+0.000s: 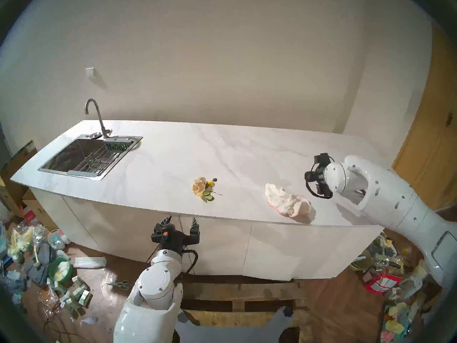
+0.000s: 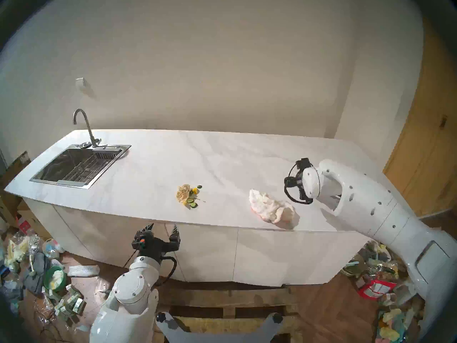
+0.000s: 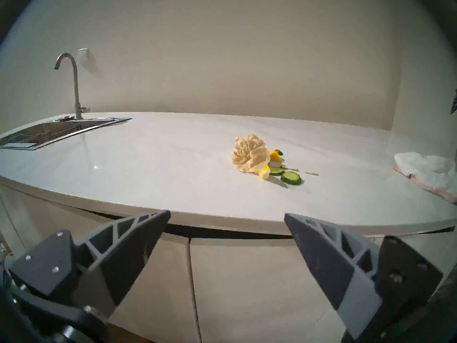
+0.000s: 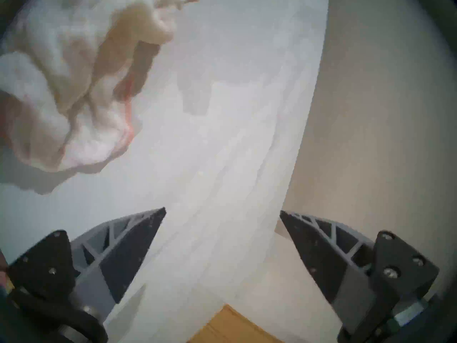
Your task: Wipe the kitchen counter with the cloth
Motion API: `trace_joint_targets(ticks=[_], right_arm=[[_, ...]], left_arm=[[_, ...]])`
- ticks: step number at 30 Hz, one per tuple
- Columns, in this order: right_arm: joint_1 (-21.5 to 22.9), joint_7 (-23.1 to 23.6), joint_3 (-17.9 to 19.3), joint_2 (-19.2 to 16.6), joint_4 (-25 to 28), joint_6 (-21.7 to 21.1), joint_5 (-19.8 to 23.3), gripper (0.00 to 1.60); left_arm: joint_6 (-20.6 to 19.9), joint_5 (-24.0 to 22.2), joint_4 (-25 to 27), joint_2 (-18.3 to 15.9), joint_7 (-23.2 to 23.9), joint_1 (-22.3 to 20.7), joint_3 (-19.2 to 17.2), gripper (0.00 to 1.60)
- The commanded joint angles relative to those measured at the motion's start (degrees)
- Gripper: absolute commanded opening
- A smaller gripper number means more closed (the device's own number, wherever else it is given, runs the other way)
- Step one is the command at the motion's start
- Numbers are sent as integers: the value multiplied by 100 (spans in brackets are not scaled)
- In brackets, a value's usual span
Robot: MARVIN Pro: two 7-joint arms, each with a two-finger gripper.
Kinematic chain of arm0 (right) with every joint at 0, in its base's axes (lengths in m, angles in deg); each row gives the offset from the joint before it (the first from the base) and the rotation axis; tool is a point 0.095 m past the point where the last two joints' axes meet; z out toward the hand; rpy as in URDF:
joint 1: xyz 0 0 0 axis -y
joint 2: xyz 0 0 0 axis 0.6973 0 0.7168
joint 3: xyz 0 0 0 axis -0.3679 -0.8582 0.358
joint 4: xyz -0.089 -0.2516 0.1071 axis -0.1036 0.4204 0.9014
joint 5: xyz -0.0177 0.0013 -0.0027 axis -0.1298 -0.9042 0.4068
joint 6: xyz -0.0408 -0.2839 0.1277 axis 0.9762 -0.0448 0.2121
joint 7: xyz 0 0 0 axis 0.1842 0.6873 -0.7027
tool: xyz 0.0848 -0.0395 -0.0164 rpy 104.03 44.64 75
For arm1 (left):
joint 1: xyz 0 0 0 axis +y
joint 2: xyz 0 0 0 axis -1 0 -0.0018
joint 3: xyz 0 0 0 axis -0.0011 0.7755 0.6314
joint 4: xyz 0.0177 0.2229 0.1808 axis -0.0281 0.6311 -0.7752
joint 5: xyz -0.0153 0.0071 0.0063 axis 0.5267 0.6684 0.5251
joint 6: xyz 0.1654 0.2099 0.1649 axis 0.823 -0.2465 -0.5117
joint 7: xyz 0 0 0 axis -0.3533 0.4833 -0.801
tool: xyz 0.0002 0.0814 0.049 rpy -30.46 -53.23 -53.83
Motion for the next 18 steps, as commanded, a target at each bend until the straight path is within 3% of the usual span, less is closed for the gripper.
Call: trace_joint_targets(ticks=[1,4,9,18], right_arm=[[-43,-87,739,173,-195,-562,795,160],[-187,-84,1111,141,-275,-774,1298,160],[-405,-94,1455,125,-389,-956,1763,160],[-813,-219,2296,353,-539,-1183,2752,160]], left_arm=[[35,0,105,7,6,-63,11,160],[37,0,95,8,5,-69,11,160],[38,0,86,8,3,-75,12,160],[44,0,80,8,1,-86,14,160]])
